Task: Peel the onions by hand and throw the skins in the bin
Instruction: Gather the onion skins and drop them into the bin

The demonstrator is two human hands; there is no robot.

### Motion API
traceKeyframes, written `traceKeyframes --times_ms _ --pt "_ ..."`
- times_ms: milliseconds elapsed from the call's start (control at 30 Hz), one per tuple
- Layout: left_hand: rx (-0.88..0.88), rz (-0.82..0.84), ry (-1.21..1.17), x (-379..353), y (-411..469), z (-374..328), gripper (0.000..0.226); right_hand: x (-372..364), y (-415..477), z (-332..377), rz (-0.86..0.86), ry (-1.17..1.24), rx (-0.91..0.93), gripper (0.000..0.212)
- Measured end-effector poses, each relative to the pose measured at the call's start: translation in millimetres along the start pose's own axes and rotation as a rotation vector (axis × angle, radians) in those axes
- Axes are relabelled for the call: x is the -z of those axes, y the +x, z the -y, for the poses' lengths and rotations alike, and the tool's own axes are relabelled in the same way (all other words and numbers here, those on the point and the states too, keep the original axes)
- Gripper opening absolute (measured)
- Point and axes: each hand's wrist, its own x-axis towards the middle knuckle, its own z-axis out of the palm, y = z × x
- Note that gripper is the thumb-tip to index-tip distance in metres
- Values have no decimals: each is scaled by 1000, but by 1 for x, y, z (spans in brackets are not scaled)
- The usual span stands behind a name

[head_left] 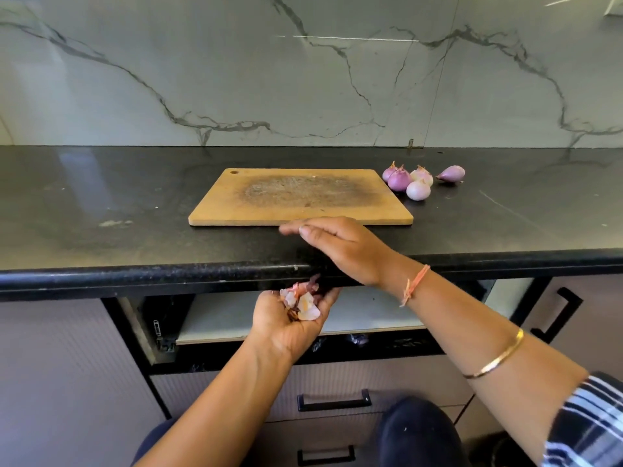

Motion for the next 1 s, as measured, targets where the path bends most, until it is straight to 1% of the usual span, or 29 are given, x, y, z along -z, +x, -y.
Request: traceKeyframes --times_ms 33,100,167,233,267,300,333,367,400,433,500,533,567,600,633,667,733,767,800,833,900,933,967,1000 --pt "1 14 -3 0 1 0 45 2 4 -2 28 -67 -44 39" --pt "7 23 -24 1 2 -2 46 -1 6 -3 129 -218 -66 41" --pt "4 40 -43 2 0 -2 43 -13 1 1 223 -344 -8 44" --pt "-53 64 -107 -3 -8 6 30 -28 -9 6 234 -372 99 49" --pt "-128 103 -164 -5 -10 12 29 -33 -16 8 212 -338 139 51" --pt "-199 131 -207 -7 -13 16 37 -36 -23 12 176 -276 164 50" --pt "-213 125 -230 -5 -12 16 47 -38 -29 15 125 -177 177 46" --pt "-159 138 -227 -2 -9 15 53 -38 -34 17 59 -67 188 42" --pt "-82 144 -208 1 -5 11 52 -37 -38 17 -27 17 204 39" --pt "-22 142 -176 4 -2 7 48 -36 -39 15 -125 47 215 39" --pt "21 114 -96 6 1 2 46 -34 -35 4 -295 -39 183 42" --pt "24 74 -63 9 4 1 43 -34 -33 0 -334 -127 131 44" --pt "48 107 -62 11 3 1 37 -37 -32 -3 -339 -244 95 47" --pt "77 157 -60 10 0 3 33 -41 -33 -5 -335 -344 100 50" --pt "91 209 -51 8 -4 6 34 -48 -36 -7 -333 -386 137 51" --pt "70 268 -57 7 -5 10 34 -54 -40 -5 -339 -361 187 49" --pt "-81 241 -79 7 -5 19 25 -65 -49 -1 -370 -227 282 41" --pt "-157 218 -58 7 -5 21 24 -68 -51 -2 -409 -203 311 39" --pt "-186 231 -54 10 -3 22 24 -70 -50 -4 -448 -221 304 39" --pt "-167 261 -70 12 -1 23 25 -69 -49 -6 -478 -263 270 40" --pt "-113 227 -73 18 4 22 22 -67 -45 -9 -463 -319 214 44" --pt "-116 227 -59 21 7 22 19 -66 -47 -12 -444 -293 225 44" --pt "-101 270 -37 21 8 21 17 -65 -50 -11 -442 -215 249 42" --pt "-66 338 -44 21 8 23 17 -63 -55 -10 -477 -107 268 39"
